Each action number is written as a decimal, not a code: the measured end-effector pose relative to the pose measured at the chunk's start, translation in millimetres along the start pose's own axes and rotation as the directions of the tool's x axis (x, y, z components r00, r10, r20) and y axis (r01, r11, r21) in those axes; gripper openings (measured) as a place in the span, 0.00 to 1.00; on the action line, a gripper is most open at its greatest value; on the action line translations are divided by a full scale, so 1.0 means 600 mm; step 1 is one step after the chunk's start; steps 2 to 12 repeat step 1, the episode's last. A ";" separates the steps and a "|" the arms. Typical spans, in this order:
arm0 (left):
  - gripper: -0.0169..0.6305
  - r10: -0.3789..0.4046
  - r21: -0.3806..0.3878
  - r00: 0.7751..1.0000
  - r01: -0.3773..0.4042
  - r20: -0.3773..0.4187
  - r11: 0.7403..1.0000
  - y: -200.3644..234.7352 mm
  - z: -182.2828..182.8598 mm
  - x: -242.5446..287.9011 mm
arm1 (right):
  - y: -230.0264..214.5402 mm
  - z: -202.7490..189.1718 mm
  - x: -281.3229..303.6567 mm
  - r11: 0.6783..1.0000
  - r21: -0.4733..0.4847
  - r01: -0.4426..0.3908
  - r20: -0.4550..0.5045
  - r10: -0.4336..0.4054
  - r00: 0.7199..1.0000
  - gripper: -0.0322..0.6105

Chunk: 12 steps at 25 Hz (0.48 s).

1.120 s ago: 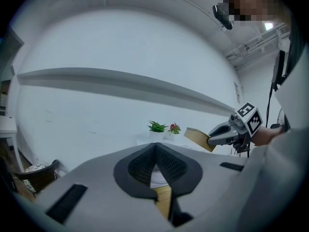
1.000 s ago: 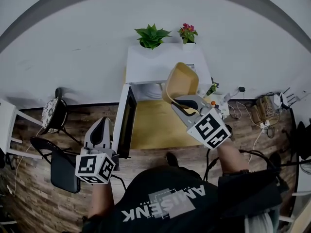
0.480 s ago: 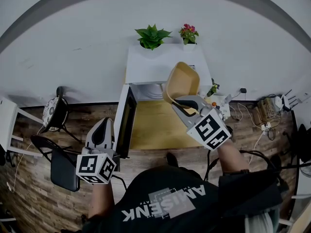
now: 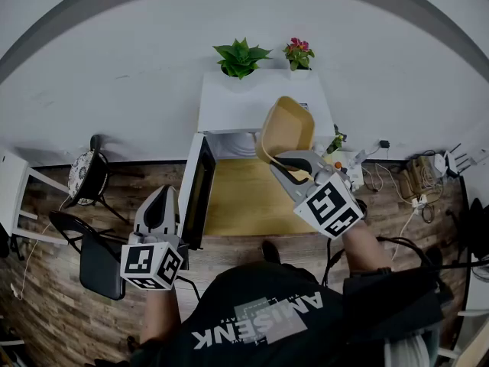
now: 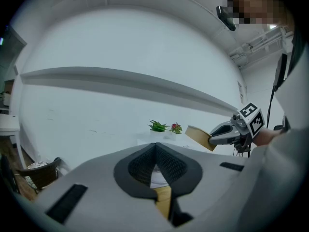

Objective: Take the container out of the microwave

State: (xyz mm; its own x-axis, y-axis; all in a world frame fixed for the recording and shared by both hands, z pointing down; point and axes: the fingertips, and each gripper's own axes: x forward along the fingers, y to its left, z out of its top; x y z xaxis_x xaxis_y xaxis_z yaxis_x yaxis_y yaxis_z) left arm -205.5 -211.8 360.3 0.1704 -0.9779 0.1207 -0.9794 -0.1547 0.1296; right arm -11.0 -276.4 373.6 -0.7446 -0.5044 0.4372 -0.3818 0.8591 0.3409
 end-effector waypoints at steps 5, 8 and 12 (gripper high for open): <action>0.03 0.000 0.001 1.000 0.000 0.000 1.000 -0.001 0.000 0.000 | 0.001 -0.001 -0.001 1.000 0.001 -0.001 0.000 0.001 1.000 0.09; 0.03 0.000 0.001 1.000 0.000 0.000 1.000 -0.001 0.000 0.000 | 0.001 -0.001 -0.001 1.000 0.001 -0.001 0.000 0.001 1.000 0.09; 0.03 0.000 0.001 1.000 0.000 0.000 1.000 -0.001 0.000 0.000 | 0.001 -0.001 -0.001 1.000 0.001 -0.001 0.000 0.001 1.000 0.09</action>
